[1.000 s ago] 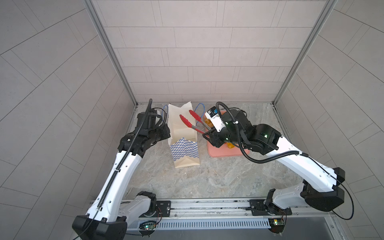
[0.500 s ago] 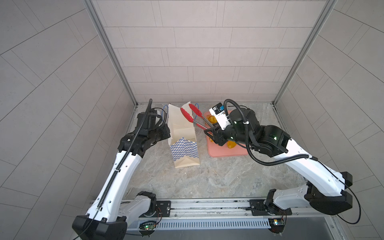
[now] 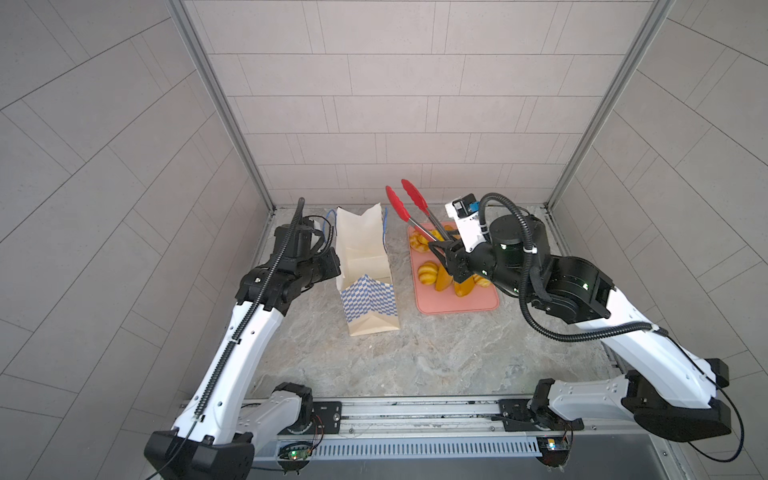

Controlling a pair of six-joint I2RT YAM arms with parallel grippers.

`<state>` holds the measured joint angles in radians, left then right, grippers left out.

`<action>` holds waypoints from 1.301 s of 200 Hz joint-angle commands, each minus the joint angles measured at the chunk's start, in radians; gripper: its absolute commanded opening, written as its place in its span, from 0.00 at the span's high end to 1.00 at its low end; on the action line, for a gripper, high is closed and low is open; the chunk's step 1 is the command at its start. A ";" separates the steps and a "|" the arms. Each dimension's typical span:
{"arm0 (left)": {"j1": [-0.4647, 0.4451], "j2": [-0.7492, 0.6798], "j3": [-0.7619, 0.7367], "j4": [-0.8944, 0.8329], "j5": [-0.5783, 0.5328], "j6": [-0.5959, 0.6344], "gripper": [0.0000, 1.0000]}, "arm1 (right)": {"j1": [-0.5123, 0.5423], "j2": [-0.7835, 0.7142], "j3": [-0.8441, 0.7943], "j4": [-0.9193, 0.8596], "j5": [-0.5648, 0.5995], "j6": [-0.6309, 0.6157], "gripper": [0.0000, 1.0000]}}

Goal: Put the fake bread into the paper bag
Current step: 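Withdraw the empty tongs from the bag back over the pink tray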

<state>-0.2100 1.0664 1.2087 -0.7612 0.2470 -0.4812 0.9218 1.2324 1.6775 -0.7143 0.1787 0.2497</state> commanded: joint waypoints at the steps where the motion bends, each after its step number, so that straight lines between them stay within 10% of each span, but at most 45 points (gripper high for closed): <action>1: -0.003 -0.008 -0.004 -0.004 0.003 0.006 0.87 | -0.001 -0.040 0.001 0.034 0.107 -0.033 0.54; 87: -0.003 -0.010 -0.005 -0.004 0.002 0.007 0.87 | -0.109 -0.068 -0.041 -0.006 0.146 -0.016 0.54; 260: -0.004 -0.005 -0.012 -0.004 0.003 0.010 0.87 | -0.515 -0.012 -0.274 -0.034 -0.198 0.159 0.57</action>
<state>-0.2100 1.0664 1.2083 -0.7612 0.2470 -0.4797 0.4294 1.2057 1.4174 -0.7670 0.0387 0.3740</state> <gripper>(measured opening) 0.129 0.435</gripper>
